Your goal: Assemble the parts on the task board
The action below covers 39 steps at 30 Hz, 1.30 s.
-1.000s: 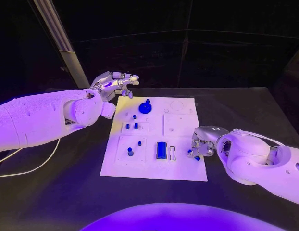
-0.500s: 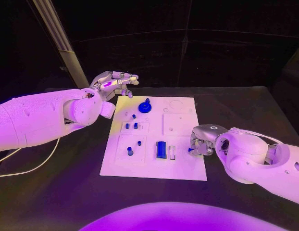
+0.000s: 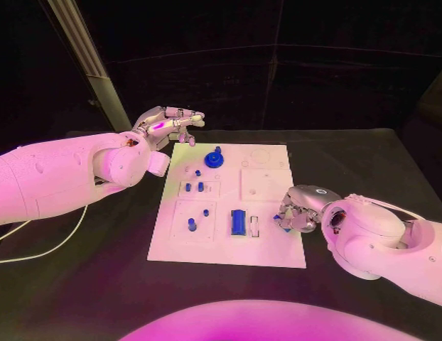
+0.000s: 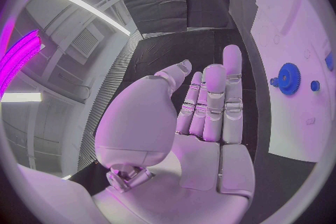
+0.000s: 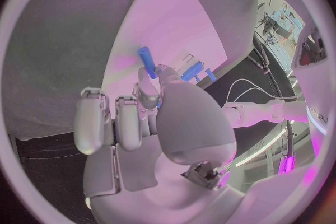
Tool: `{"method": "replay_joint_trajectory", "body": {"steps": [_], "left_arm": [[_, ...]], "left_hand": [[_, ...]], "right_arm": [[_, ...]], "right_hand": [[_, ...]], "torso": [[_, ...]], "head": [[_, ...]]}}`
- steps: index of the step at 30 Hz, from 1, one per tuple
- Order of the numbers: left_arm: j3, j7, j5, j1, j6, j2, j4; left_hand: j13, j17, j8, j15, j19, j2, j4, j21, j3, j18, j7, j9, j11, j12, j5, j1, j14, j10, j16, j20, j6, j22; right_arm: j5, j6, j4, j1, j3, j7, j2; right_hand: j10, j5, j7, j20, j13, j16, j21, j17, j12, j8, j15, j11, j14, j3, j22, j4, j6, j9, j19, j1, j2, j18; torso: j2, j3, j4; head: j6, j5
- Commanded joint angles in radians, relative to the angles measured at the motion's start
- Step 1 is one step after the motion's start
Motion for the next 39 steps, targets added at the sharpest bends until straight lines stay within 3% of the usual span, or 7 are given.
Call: {"method": "replay_joint_trajectory", "body": {"steps": [1, 5, 14, 22, 39], "left_arm": [[0.001, 0.005, -0.005, 0.002, 0.007, 0.000, 0.002], [0.001, 0.005, -0.005, 0.002, 0.007, -0.001, 0.003], [0.001, 0.005, -0.005, 0.002, 0.007, -0.001, 0.005], [0.001, 0.005, -0.005, 0.002, 0.007, -0.001, 0.007], [0.001, 0.005, -0.005, 0.003, 0.009, 0.000, 0.008]], "left_hand": [[-0.001, 0.000, 0.005, 0.001, 0.004, 0.000, -0.005, -0.004, 0.000, 0.015, -0.001, 0.000, 0.001, 0.006, -0.002, 0.014, -0.004, -0.005, 0.004, 0.003, -0.005, -0.002], [-0.001, 0.000, 0.005, 0.001, 0.004, 0.000, -0.005, -0.004, 0.000, 0.015, -0.001, 0.000, 0.001, 0.006, -0.002, 0.014, -0.004, -0.005, 0.004, 0.003, -0.005, -0.002], [-0.001, 0.000, 0.005, 0.001, 0.004, 0.000, -0.005, -0.004, 0.000, 0.015, -0.001, 0.000, 0.001, 0.006, -0.002, 0.014, -0.004, -0.005, 0.004, 0.003, -0.005, -0.002], [-0.001, 0.000, 0.005, 0.001, 0.004, 0.000, -0.005, -0.004, 0.000, 0.015, -0.001, 0.000, 0.001, 0.006, -0.002, 0.014, -0.004, -0.005, 0.004, 0.003, -0.005, -0.002], [-0.001, 0.000, 0.005, 0.001, 0.004, 0.000, -0.005, -0.004, 0.000, 0.015, -0.001, 0.000, 0.001, 0.006, -0.002, 0.014, -0.004, -0.005, 0.004, 0.003, -0.005, -0.002]], "right_arm": [[0.143, -0.128, 0.007, 0.002, 0.001, 0.031, -0.002], [0.229, -0.150, 0.005, 0.002, 0.001, 0.040, 0.005], [0.347, -0.166, -0.014, 0.002, 0.001, 0.029, 0.036], [0.395, -0.136, -0.034, 0.002, 0.001, 0.001, 0.069], [0.382, -0.133, -0.070, 0.002, 0.001, -0.043, 0.116]], "right_hand": [[0.011, 0.015, -0.003, -0.003, 0.004, 0.006, 0.007, 0.064, 0.006, -0.005, -0.003, 0.001, 0.064, 0.035, 0.009, 0.013, 0.011, -0.002, 0.006, -0.007, -0.024, -0.015], [0.015, 0.045, -0.003, -0.004, 0.007, 0.007, 0.007, 0.066, 0.008, -0.007, -0.004, 0.001, 0.064, 0.077, 0.010, 0.026, 0.020, -0.002, 0.006, -0.026, -0.047, -0.015], [0.021, 0.053, -0.003, -0.004, 0.013, 0.008, 0.008, 0.068, 0.014, -0.007, -0.003, 0.002, 0.065, 0.087, 0.012, 0.043, 0.028, -0.001, 0.007, -0.060, -0.064, -0.016], [0.032, 0.055, -0.011, -0.005, 0.024, 0.009, 0.010, 0.070, 0.029, 0.002, -0.007, -0.004, 0.066, 0.095, 0.016, 0.052, 0.049, 0.005, 0.009, -0.080, -0.062, -0.016], [0.049, 0.046, -0.028, -0.013, 0.037, 0.011, 0.014, 0.075, 0.046, 0.024, -0.017, -0.018, 0.066, 0.103, 0.023, 0.059, 0.084, 0.023, 0.013, -0.107, -0.062, -0.017]], "torso": [[0.001, -0.0002, 0.0007], [0.001, -0.0007, -0.0003], [0.001, -0.0004, 0.0011], [0.001, -0.0001, 0.0002], [0.001, -0.0002, 0.0004]], "head": [[-0.002, 0.002], [-0.004, 0.003], [-0.005, 0.004], [-0.007, 0.005], [-0.010, 0.005]]}}
